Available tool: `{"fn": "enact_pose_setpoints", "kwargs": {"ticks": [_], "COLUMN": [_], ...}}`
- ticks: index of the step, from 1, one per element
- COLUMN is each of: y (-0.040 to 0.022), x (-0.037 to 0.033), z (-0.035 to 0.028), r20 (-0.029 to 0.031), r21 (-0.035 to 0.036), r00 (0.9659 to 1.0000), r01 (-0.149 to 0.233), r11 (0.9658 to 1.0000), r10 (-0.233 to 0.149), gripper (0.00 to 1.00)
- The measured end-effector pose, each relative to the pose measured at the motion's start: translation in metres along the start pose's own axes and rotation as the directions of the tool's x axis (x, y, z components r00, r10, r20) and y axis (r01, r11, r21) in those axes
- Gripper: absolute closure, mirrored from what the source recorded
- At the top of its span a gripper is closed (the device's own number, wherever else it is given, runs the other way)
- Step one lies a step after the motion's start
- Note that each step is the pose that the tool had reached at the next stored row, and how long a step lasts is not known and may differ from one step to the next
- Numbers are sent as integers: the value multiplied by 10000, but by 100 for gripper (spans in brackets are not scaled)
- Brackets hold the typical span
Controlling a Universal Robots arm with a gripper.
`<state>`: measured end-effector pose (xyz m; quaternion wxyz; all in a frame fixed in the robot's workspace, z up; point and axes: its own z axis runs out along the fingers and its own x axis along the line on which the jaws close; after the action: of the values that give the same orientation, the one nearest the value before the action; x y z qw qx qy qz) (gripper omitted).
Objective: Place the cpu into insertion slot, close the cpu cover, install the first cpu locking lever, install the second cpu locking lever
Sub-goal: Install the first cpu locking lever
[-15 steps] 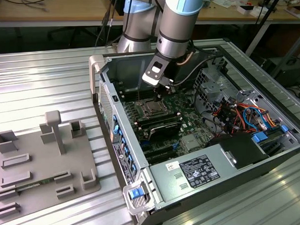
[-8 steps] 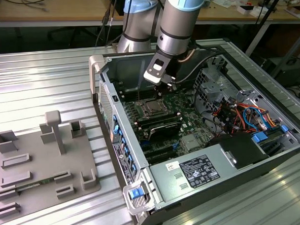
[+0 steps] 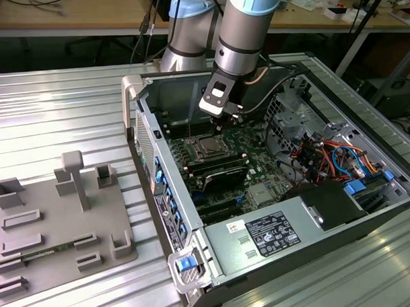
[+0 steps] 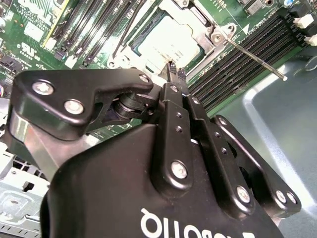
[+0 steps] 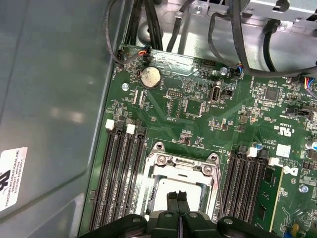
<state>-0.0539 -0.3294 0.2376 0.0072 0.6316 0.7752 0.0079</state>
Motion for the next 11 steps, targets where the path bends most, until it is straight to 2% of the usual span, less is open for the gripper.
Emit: {"fn": "enact_pose_setpoints", "kwargs": {"ticks": [11], "y": [0], "x": [0], "z": [0], "r20": [-2], "r21": [0], "r00": [10000], "r01": [31], "r11": [10000], "r10": [-31], "gripper": [89]}}
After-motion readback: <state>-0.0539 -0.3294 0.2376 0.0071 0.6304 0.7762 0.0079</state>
